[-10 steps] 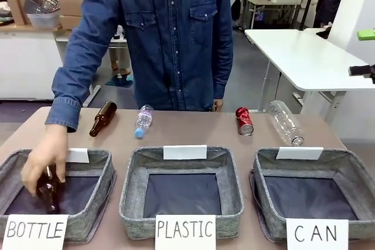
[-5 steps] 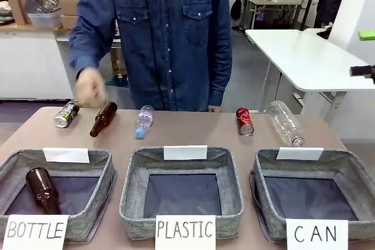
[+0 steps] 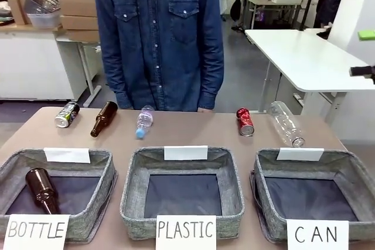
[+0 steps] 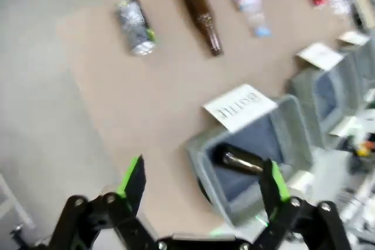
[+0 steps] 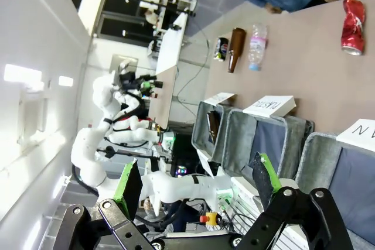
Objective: Sort the can waste into the basket.
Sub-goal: Pick up the can waste from the table and place it in the right Fabric basket.
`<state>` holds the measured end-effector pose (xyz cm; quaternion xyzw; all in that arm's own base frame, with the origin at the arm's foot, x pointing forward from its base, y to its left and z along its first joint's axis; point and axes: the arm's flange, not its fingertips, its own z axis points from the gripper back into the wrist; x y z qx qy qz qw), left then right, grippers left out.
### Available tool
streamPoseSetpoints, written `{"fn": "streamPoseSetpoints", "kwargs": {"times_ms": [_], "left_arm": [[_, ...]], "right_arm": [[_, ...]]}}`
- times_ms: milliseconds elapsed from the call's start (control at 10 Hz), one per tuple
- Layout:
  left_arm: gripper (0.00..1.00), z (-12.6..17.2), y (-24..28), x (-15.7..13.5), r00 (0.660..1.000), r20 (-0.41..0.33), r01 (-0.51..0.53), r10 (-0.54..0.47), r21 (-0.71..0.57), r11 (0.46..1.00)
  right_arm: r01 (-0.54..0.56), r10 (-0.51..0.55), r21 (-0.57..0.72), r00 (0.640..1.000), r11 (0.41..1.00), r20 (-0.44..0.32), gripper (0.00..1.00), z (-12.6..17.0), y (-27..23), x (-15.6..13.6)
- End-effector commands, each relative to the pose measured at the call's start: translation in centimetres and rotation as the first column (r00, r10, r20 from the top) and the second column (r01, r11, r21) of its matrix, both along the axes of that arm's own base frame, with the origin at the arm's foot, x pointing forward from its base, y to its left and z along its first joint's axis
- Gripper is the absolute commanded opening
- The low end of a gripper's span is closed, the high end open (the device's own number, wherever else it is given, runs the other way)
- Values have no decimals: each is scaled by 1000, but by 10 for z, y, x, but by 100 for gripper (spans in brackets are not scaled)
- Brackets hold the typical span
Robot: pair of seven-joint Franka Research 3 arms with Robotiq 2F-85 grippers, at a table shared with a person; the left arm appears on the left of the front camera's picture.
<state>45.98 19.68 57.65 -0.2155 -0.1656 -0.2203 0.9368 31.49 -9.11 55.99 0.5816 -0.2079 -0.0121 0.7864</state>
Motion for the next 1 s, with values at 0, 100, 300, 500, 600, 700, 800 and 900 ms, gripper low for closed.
{"fn": "streamPoseSetpoints", "kwargs": {"times_ms": [0,100,300,500,600,700,800,900], "left_arm": [[100,-21,-20,50,971,-213,-37,104,297,954],[100,-32,-30,78,954,-197,-123,225,426,896],[100,-53,-49,116,942,-121,-202,314,543,815],[100,-60,-49,112,964,-99,-169,249,496,852],[100,-60,-49,112,964,-99,-169,249,496,852],[100,-60,-49,112,964,-99,-169,249,496,852],[100,-64,-53,122,950,-92,-218,299,490,844],[100,-77,-62,138,978,-80,-140,194,441,886]], "right_arm": [[-8,7,18,999,1000,34,100,1,1,3],[-8,7,18,999,1000,34,100,1,1,3],[-8,7,18,999,1000,34,100,1,1,3],[-8,7,18,999,1000,34,100,1,1,3],[-8,7,18,999,1000,34,100,1,1,3],[-8,7,18,999,1000,34,100,1,1,3],[-8,7,18,999,1000,34,100,1,1,3],[-8,7,18,999,1000,34,100,1,1,3]]}}
